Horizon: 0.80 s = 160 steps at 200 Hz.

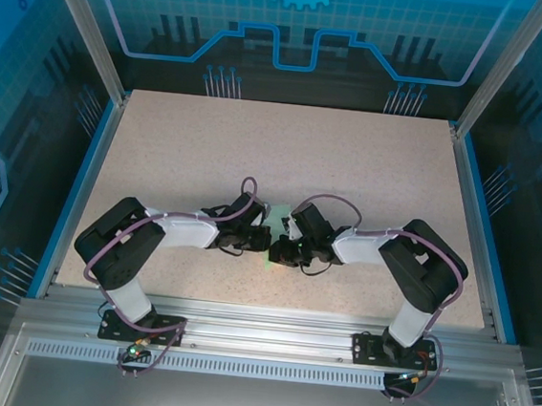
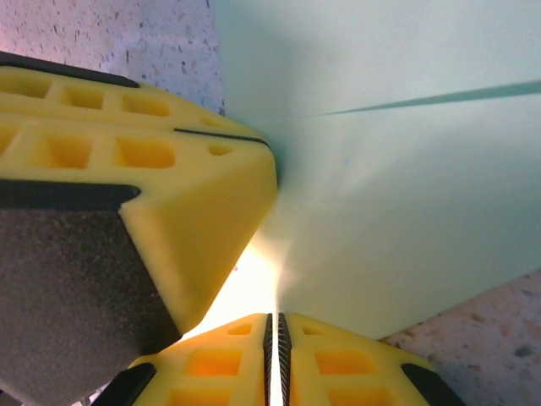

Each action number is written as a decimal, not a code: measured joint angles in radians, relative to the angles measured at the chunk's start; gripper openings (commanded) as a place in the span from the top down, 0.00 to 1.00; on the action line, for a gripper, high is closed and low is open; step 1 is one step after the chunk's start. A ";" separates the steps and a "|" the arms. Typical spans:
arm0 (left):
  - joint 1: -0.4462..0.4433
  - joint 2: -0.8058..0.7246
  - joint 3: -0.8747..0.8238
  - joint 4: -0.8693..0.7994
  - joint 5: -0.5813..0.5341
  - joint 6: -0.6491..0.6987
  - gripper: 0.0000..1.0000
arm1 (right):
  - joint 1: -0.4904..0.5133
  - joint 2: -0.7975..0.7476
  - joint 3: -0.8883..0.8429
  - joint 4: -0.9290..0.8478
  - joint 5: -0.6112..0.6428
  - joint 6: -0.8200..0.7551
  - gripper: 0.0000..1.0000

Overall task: Fold a paper plane with a square sheet of paper (pick it up from the middle)
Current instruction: Third fold the triangle at the center of the table.

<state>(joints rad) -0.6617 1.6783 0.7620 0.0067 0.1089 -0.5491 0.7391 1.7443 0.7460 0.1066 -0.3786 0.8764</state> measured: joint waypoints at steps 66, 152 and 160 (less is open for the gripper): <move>0.001 -0.003 -0.002 0.000 0.000 -0.002 0.92 | 0.041 -0.053 -0.009 -0.002 0.007 0.008 0.85; 0.004 -0.004 -0.003 0.000 0.000 -0.003 0.92 | 0.060 -0.010 -0.007 0.008 0.013 0.025 0.86; 0.004 -0.004 -0.003 0.000 0.000 -0.002 0.92 | 0.054 -0.026 -0.008 -0.010 0.018 0.021 0.85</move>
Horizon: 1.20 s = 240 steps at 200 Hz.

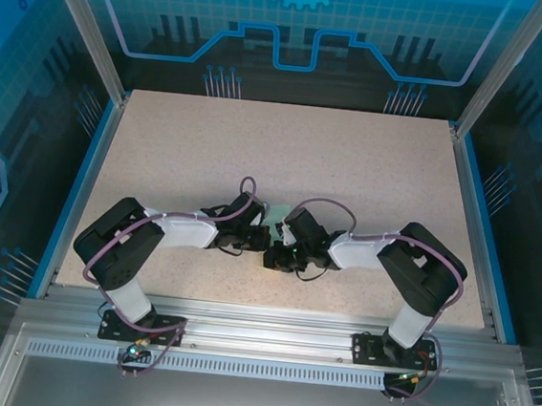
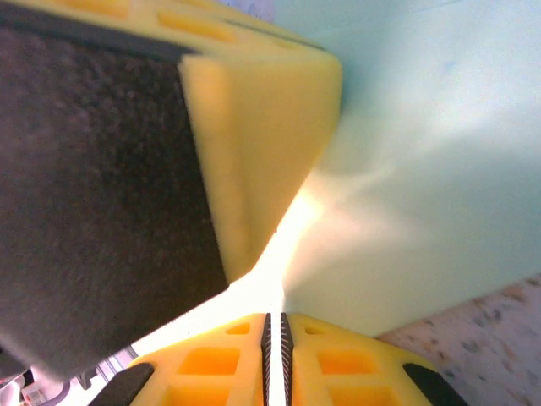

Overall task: Fold a paper plane with a square sheet of paper (pick it up from the middle)
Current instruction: Third fold the triangle at the center of the table.

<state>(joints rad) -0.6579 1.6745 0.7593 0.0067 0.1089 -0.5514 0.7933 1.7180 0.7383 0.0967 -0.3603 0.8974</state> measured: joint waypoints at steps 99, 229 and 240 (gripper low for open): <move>0.001 0.000 0.000 0.000 0.000 0.000 0.92 | -0.192 0.014 0.068 -0.032 -0.023 -0.071 0.85; 0.001 0.000 0.000 0.000 0.000 0.000 0.92 | -0.266 0.060 0.113 -0.067 -0.025 -0.117 0.85; 0.001 0.000 0.000 0.000 0.000 0.000 0.92 | -0.267 0.072 0.121 -0.067 -0.026 -0.121 0.85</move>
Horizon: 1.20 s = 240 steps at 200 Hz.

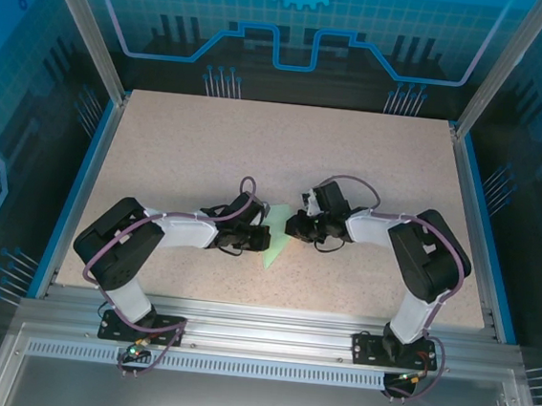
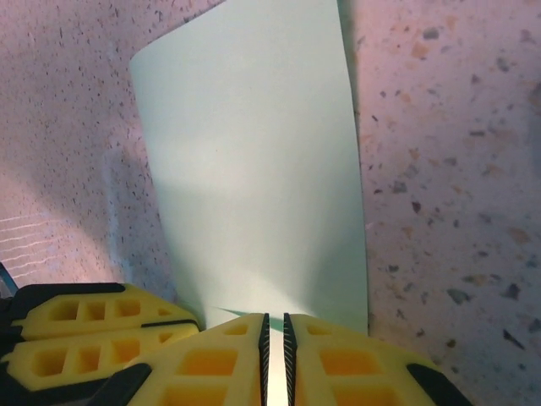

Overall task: Fold a paper plane with a square sheet of paper (pick it up from the middle)
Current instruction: Third fold the triangle at the center of the table.

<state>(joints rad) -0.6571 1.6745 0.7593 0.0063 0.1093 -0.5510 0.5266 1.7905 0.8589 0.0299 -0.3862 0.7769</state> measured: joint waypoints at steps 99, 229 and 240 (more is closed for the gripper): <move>0.000 -0.080 -0.006 -0.043 -0.001 0.002 0.70 | -0.014 -0.024 0.016 -0.056 -0.010 -0.040 0.73; 0.001 -0.156 -0.002 -0.077 0.030 0.042 0.84 | -0.024 -0.121 -0.063 -0.066 -0.026 -0.056 0.56; 0.001 -0.134 -0.002 -0.078 0.029 0.044 0.85 | -0.024 -0.114 -0.063 -0.059 -0.036 -0.053 0.56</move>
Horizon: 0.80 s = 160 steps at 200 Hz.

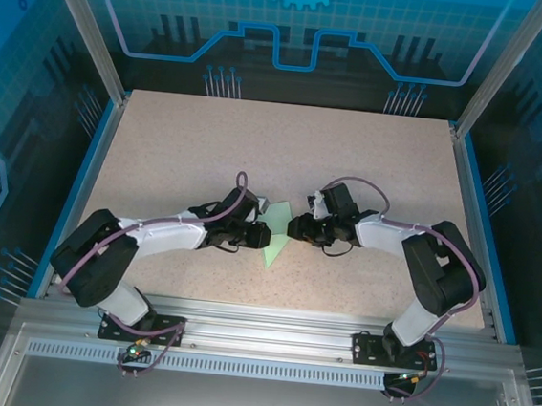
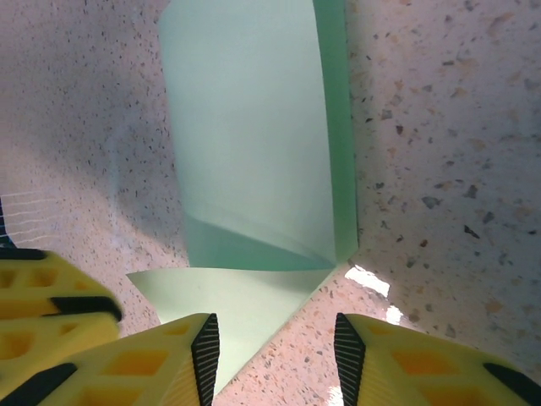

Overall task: Fold a paper plane with a square sheet of paper (pick it up from the middle)
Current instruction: Third fold the triangle at the center of the table, then fourth fold the wing at the center of the table.

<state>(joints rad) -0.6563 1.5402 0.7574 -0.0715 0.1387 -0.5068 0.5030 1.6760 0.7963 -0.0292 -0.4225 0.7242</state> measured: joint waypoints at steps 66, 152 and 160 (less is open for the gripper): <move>0.001 0.091 0.009 -0.006 -0.038 0.000 0.89 | 0.001 0.027 0.001 0.005 -0.007 0.009 0.55; 0.001 0.102 0.009 -0.006 -0.056 0.000 0.89 | 0.040 0.082 0.057 0.023 -0.040 0.011 0.60; 0.001 0.103 0.009 -0.006 -0.056 0.000 0.89 | 0.043 0.084 0.061 0.021 -0.046 0.011 0.62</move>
<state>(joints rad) -0.6552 1.6428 0.7662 -0.0780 0.0830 -0.5068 0.5461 1.7603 0.8574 -0.0078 -0.4683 0.7349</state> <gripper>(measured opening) 0.110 0.400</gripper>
